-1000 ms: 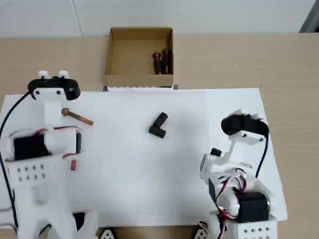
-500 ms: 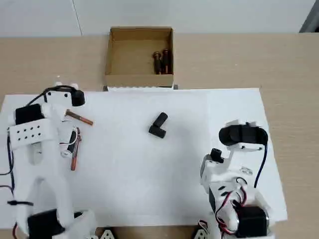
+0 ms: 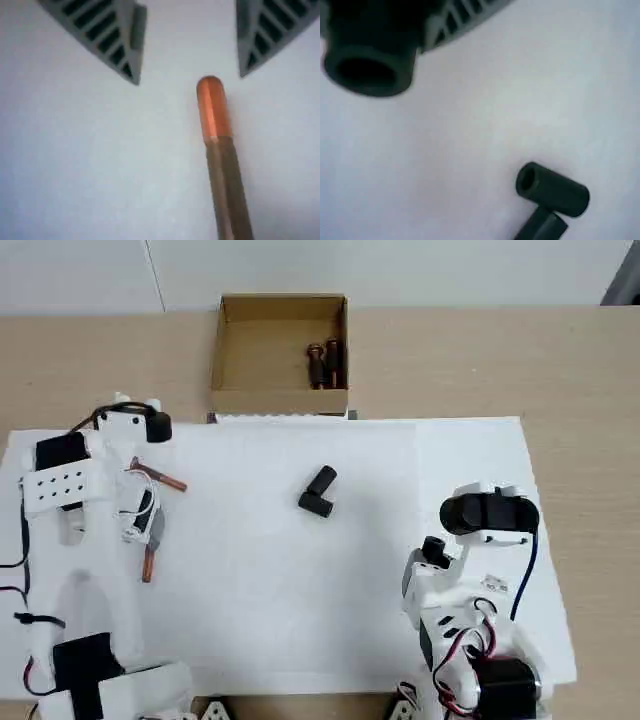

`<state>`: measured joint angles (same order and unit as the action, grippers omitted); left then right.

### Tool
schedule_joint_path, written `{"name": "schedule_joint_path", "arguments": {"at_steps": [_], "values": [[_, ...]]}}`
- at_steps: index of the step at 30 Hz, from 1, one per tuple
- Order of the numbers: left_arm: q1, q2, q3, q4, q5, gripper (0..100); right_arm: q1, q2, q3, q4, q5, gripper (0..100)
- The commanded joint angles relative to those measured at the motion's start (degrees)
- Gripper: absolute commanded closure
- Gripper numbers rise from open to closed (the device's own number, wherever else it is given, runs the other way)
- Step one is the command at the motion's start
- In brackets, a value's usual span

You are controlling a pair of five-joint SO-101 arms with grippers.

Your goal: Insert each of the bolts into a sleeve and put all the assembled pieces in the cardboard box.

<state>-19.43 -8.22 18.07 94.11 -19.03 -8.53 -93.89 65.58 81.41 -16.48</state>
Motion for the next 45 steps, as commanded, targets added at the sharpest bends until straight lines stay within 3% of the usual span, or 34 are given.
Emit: {"name": "schedule_joint_path", "arguments": {"at_steps": [1, 19, 45], "values": [[-0.09, -0.18, -2.07, -2.02, -0.44, 87, 0.22, -0.57, -0.35, -1.10, 0.53, 99.6], [-0.26, 9.76, -3.82, -9.93, -1.85, 87, 0.22, -0.57, -0.35, -1.01, 0.53, 99.6], [-0.35, 20.48, -5.23, -13.63, -1.76, 87, 0.22, -0.57, -0.35, -1.01, 0.53, 99.6]]}}
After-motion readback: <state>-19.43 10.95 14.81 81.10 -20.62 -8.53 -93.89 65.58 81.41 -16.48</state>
